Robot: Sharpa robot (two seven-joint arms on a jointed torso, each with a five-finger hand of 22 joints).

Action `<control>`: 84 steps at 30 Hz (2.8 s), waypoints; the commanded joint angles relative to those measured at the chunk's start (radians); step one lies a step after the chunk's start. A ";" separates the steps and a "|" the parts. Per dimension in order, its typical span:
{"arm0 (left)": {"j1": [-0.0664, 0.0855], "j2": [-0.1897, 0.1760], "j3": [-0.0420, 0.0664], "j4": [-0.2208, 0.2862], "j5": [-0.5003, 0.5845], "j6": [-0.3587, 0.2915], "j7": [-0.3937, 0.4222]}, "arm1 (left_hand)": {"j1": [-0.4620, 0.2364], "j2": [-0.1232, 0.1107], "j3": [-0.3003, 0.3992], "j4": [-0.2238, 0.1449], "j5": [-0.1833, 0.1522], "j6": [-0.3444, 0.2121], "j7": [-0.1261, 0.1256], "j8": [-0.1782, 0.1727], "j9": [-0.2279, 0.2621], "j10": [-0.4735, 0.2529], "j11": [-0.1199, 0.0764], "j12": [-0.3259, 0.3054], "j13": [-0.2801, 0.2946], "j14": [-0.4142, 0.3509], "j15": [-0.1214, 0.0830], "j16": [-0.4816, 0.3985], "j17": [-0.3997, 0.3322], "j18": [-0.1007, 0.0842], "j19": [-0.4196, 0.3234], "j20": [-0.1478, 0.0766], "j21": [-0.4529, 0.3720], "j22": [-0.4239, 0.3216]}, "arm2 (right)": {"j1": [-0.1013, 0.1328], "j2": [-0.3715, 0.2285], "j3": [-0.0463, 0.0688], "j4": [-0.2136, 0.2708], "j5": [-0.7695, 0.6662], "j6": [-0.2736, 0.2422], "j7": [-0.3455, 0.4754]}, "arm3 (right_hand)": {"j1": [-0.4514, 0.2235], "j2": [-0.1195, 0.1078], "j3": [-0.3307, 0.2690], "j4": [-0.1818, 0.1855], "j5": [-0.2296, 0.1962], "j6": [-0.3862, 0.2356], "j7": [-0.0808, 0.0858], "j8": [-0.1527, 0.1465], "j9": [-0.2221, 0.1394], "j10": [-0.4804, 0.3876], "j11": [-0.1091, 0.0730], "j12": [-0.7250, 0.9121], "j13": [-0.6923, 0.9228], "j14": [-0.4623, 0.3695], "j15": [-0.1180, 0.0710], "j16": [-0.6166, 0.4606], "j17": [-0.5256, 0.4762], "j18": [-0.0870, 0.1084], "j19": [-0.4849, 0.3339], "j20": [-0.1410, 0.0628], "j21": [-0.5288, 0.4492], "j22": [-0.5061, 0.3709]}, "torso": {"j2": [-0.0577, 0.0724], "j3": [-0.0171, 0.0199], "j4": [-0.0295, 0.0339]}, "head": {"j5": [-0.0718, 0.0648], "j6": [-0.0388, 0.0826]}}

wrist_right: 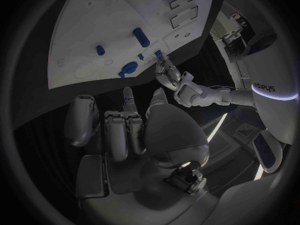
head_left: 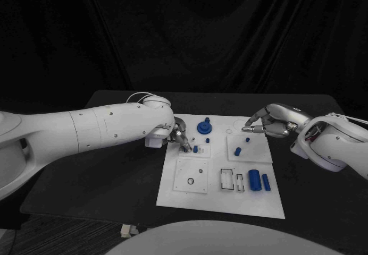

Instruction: Assemble the parts on the task board

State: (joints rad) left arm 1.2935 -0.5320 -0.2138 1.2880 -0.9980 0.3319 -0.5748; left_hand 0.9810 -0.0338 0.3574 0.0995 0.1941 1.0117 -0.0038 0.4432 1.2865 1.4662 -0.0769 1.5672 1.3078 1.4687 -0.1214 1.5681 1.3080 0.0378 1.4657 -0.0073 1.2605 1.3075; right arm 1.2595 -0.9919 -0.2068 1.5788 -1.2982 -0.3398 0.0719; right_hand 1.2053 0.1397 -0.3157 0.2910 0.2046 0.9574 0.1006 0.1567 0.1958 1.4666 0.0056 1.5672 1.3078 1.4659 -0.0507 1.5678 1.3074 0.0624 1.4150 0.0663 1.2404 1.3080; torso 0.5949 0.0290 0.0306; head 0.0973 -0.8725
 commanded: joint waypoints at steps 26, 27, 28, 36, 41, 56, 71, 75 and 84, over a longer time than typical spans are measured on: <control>-0.002 -0.013 0.001 0.006 0.003 0.016 0.016 | -0.028 -0.020 -0.078 0.029 -0.143 -0.004 0.014 -0.056 -0.007 0.105 0.017 0.004 0.263 0.101 0.016 -0.003 0.259 0.026 -0.003 0.015 -0.044 0.177 | -0.003 0.003 0.001 -0.005 -0.002 0.011 -0.015 | 0.006 0.006 -0.006 -0.002 0.004 0.008 0.000 -0.005 -0.001 0.104 0.010 0.004 0.263 0.105 0.006 0.003 0.263 0.010 -0.004 0.001 -0.004 0.167 | 0.000 0.0003 -0.0002 | 0.001 0.000; -0.002 -0.014 0.001 0.006 0.003 0.017 0.016 | -0.028 -0.022 -0.080 0.029 -0.143 -0.005 0.014 -0.057 -0.007 0.105 0.017 0.004 0.263 0.100 0.016 -0.003 0.259 0.027 -0.004 0.015 -0.046 0.177 | -0.003 0.004 0.001 -0.006 -0.002 0.011 -0.015 | 0.006 0.006 -0.006 -0.002 0.004 0.008 0.000 -0.005 -0.001 0.104 0.010 0.004 0.263 0.105 0.006 0.003 0.263 0.010 -0.004 0.001 -0.004 0.167 | 0.000 0.0002 -0.0003 | 0.001 0.000; -0.002 -0.014 0.001 0.006 0.003 0.017 0.017 | -0.028 -0.022 -0.080 0.029 -0.144 -0.005 0.014 -0.057 -0.007 0.105 0.017 0.004 0.263 0.100 0.016 -0.003 0.259 0.027 -0.004 0.015 -0.046 0.177 | -0.003 0.004 0.001 -0.006 -0.002 0.011 -0.015 | 0.006 0.006 -0.006 -0.002 0.004 0.008 0.000 -0.005 -0.001 0.104 0.010 0.004 0.263 0.105 0.006 0.003 0.263 0.010 -0.004 0.001 -0.004 0.167 | 0.000 0.0001 -0.0002 | 0.001 0.000; -0.002 -0.022 0.001 0.017 0.004 0.023 0.018 | -0.050 -0.052 -0.141 0.047 -0.146 -0.006 0.018 -0.069 -0.006 0.105 0.021 0.004 0.263 0.099 0.019 -0.009 0.255 0.028 -0.009 0.017 -0.057 0.175 | -0.003 0.003 0.001 -0.006 -0.002 0.012 -0.016 | 0.006 0.006 -0.006 -0.002 0.004 0.008 0.000 -0.005 -0.001 0.104 0.010 0.004 0.263 0.105 0.006 0.003 0.263 0.010 -0.004 0.001 -0.004 0.167 | 0.000 0.0002 -0.0006 | 0.001 0.000; -0.002 -0.029 0.001 0.024 0.004 0.026 0.020 | -0.056 -0.058 -0.173 0.060 -0.147 -0.005 0.018 -0.074 -0.005 0.105 0.021 0.004 0.263 0.098 0.019 -0.011 0.254 0.029 -0.010 0.018 -0.061 0.174 | -0.003 0.003 0.001 -0.006 -0.002 0.012 -0.016 | 0.010 0.007 -0.007 -0.003 0.005 0.009 0.001 -0.006 -0.001 0.104 0.010 0.004 0.263 0.105 0.007 0.003 0.263 0.010 -0.004 0.001 -0.004 0.167 | 0.000 0.0002 -0.0002 | 0.000 0.000; -0.002 -0.052 0.001 0.047 0.004 0.002 0.032 | -0.020 -0.054 -0.243 0.074 -0.147 -0.026 0.025 -0.086 0.011 0.105 0.026 0.004 0.263 0.095 0.024 -0.021 0.248 0.032 -0.019 0.021 -0.087 0.168 | -0.003 0.001 0.001 -0.005 -0.002 0.011 -0.016 | 0.010 0.007 -0.007 -0.003 0.005 0.009 0.001 -0.006 -0.001 0.104 0.010 0.004 0.263 0.105 0.007 0.003 0.263 0.010 -0.004 0.001 -0.004 0.167 | 0.000 0.0001 -0.0002 | -0.002 0.000; -0.002 -0.057 0.001 0.051 0.006 -0.076 0.113 | 0.130 0.017 -0.256 0.025 -0.133 -0.112 0.048 -0.098 0.042 0.098 0.042 -0.010 0.257 0.087 0.039 -0.040 0.237 0.039 -0.037 0.037 -0.132 0.160 | -0.003 0.002 0.001 -0.005 -0.002 0.011 -0.016 | 0.010 0.007 -0.007 -0.003 0.005 0.009 0.001 -0.006 -0.001 0.104 0.010 0.004 0.263 0.105 0.007 0.003 0.263 0.010 -0.004 0.001 -0.004 0.167 | 0.000 0.0001 -0.0011 | -0.003 0.000; -0.002 -0.057 0.001 0.051 0.006 -0.090 0.131 | 0.139 0.023 -0.255 0.022 -0.127 -0.113 0.048 -0.096 0.042 0.097 0.042 -0.011 0.257 0.087 0.040 -0.041 0.236 0.040 -0.038 0.038 -0.135 0.160 | -0.003 0.002 0.001 -0.004 -0.002 0.011 -0.016 | 0.011 0.008 -0.009 -0.002 0.005 0.009 0.001 -0.006 -0.001 0.104 0.011 0.004 0.263 0.105 0.007 0.003 0.263 0.010 -0.004 0.002 -0.005 0.167 | 0.000 0.0002 -0.0007 | -0.003 0.000; -0.002 -0.058 0.001 0.048 0.007 -0.083 0.131 | 0.141 0.034 -0.259 0.026 -0.120 -0.117 0.049 -0.105 0.031 0.095 0.046 -0.016 0.255 0.085 0.042 -0.045 0.234 0.041 -0.041 0.040 -0.142 0.158 | -0.003 0.003 0.001 -0.004 -0.002 0.012 -0.016 | 0.011 0.008 -0.009 -0.002 0.005 0.009 0.001 -0.006 -0.001 0.104 0.011 0.004 0.263 0.105 0.007 0.003 0.263 0.010 -0.004 0.002 -0.005 0.167 | 0.000 0.0003 -0.0005 | -0.002 0.000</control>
State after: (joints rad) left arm 1.2935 -0.5904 -0.2138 1.3350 -0.9973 0.2572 -0.4690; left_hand 1.1191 -0.0022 0.1012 0.1267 0.0703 0.9003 0.0464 0.3415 1.3083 1.4664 -0.0410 1.5519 1.3078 1.4657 -0.0886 1.5284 1.3074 0.0696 1.4337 0.0322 1.1221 1.3075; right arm 1.2589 -0.9890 -0.2068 1.5731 -1.2982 -0.3320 0.0695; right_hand 1.2105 0.1449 -0.3185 0.2881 0.2045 0.9574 0.1006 0.1567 0.1959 1.4629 0.0093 1.5685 1.3092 1.4659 -0.0506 1.5678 1.3073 0.0624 1.4151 0.0663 1.2404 1.3073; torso 0.5947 0.0290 0.0300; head 0.0945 -0.8725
